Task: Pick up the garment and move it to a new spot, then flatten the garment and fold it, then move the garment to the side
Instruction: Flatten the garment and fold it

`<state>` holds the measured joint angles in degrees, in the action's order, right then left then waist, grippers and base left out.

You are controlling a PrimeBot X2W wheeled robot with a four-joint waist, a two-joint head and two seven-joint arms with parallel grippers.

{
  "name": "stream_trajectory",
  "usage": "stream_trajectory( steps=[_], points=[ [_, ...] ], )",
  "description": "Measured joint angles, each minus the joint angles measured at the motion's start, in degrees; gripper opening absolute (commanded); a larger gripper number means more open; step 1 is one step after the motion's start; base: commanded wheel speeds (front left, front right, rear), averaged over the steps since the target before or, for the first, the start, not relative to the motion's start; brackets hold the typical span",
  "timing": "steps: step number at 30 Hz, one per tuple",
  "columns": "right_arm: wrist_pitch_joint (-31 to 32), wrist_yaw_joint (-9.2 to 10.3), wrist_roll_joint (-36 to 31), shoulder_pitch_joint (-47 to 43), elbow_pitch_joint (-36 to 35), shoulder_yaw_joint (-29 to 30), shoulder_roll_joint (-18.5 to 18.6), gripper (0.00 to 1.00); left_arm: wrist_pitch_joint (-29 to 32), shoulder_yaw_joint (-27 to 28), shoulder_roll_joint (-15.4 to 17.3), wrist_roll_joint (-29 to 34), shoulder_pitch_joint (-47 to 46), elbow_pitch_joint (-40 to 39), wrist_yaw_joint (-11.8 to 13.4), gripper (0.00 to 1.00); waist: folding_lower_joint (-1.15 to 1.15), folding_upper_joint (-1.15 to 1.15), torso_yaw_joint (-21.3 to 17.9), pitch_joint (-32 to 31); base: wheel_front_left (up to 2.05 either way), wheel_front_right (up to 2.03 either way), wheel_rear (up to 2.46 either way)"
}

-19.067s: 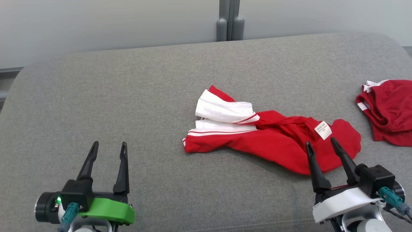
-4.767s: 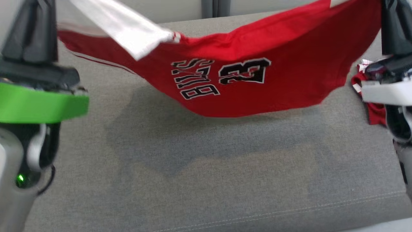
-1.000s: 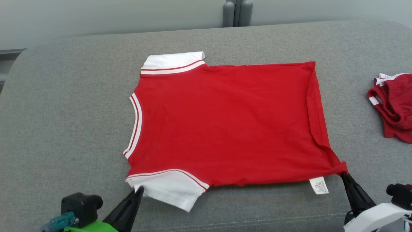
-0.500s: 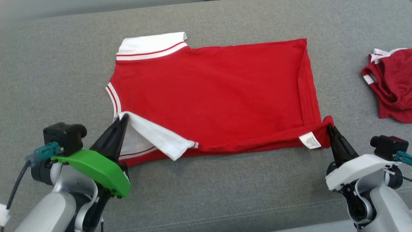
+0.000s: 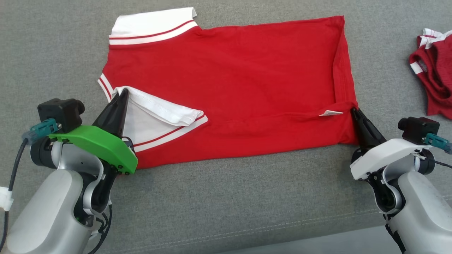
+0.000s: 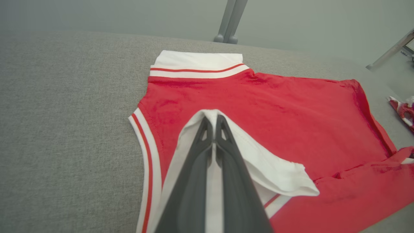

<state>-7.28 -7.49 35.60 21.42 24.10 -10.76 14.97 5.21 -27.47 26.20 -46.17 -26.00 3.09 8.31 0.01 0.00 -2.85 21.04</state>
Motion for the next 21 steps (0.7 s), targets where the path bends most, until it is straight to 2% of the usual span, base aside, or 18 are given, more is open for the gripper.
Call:
stream_trajectory(
  steps=[5,6,7,8,14,21],
  points=[
    [-0.9,0.00,1.5,2.2,1.9,-2.5,0.4,0.00,-1.2,0.4,-1.3,-0.4,-1.6,4.0,-0.7,0.00,0.00,0.00,-0.1,1.4,0.00,0.00,0.00],
    [-1.5,0.00,2.0,2.5,2.0,-3.1,0.4,0.10,-1.4,0.5,-1.6,-0.5,-1.8,4.7,-0.7,0.15,0.00,0.00,-0.1,1.6,0.00,0.00,0.00],
    [-1.9,0.00,2.3,2.8,2.2,-3.5,0.5,0.43,-1.6,0.5,-1.8,-0.5,-2.0,5.2,-0.8,0.50,0.00,0.00,-0.1,1.7,0.00,0.00,0.00],
    [-2.5,0.00,2.4,2.9,2.3,-3.9,0.7,1.00,-1.9,0.5,-1.9,-0.5,-2.1,5.7,-1.0,1.00,0.00,0.00,-0.1,1.8,0.00,0.00,0.00],
    [-5.6,0.00,2.8,2.8,2.6,-3.1,1.1,1.00,-6.7,1.6,-3.0,0.2,-2.2,6.8,-0.1,1.00,0.00,0.00,0.1,1.5,0.00,0.00,0.00],
    [-7.5,0.00,-3.3,-0.3,-2.3,2.5,-0.8,1.00,-14.3,3.4,-2.4,4.3,1.9,5.0,5.1,1.00,0.00,0.00,-0.2,0.1,0.00,0.00,0.00]
  ],
)
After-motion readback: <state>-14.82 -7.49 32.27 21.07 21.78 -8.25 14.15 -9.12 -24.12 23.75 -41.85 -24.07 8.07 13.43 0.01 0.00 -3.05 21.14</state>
